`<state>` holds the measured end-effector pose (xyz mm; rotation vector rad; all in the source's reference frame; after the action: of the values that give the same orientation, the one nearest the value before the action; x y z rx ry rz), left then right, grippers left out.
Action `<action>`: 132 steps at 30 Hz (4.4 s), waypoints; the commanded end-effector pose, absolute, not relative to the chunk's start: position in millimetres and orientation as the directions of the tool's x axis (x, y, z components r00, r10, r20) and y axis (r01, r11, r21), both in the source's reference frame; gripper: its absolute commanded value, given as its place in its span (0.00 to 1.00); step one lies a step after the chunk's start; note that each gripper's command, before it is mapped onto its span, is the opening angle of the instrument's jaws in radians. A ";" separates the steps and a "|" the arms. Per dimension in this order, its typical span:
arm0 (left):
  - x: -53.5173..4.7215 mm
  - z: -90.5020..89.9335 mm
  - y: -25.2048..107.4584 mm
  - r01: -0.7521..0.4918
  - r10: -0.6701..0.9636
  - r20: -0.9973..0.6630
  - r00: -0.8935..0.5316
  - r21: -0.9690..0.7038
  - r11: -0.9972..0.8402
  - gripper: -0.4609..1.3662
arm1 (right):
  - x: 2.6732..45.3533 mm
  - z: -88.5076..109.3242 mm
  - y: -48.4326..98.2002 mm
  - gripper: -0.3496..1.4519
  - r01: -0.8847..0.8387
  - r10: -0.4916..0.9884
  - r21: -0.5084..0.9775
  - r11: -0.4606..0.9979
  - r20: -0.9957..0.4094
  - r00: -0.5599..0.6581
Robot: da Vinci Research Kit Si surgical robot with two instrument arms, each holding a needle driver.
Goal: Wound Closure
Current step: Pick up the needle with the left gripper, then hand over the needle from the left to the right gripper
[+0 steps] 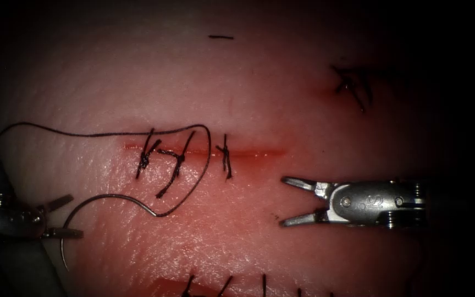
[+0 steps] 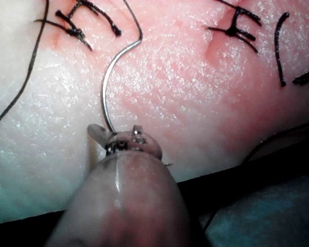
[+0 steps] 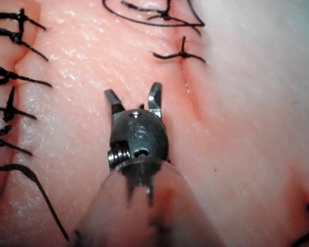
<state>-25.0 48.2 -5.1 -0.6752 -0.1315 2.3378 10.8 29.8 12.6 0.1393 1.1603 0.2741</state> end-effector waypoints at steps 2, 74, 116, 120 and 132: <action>-25.1 -4.6 48.2 -0.601 0.656 -0.424 -0.624 -0.275 -0.750 0.46 | 10.8 12.6 29.8 0.88 -0.136 0.284 0.251 0.958 -0.884 0.371; -36.3 -7.3 58.5 -0.195 0.992 0.009 0.126 -0.980 0.034 0.06 | 10.2 9.6 33.7 0.71 -0.293 0.548 0.493 0.819 -0.823 0.148; -39.6 -6.9 64.4 -0.134 0.944 -0.066 0.324 -0.991 -0.023 0.06 | 14.0 9.4 41.9 0.80 -0.430 0.862 0.800 0.418 -0.498 -0.088; -39.7 -6.9 63.9 -0.134 0.943 -0.069 0.327 -0.991 -0.027 0.06 | 14.6 9.5 42.0 0.81 -0.434 0.862 0.799 0.417 -0.499 -0.091; -41.2 -6.7 62.7 -0.140 0.938 -0.072 0.339 -0.990 -0.025 0.06 | 16.8 9.8 42.0 0.81 -0.431 0.861 0.800 0.418 -0.500 -0.095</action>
<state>-41.3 62.7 -6.7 -1.2865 -0.8267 1.0448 17.0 42.0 9.7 0.4458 1.2362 1.1483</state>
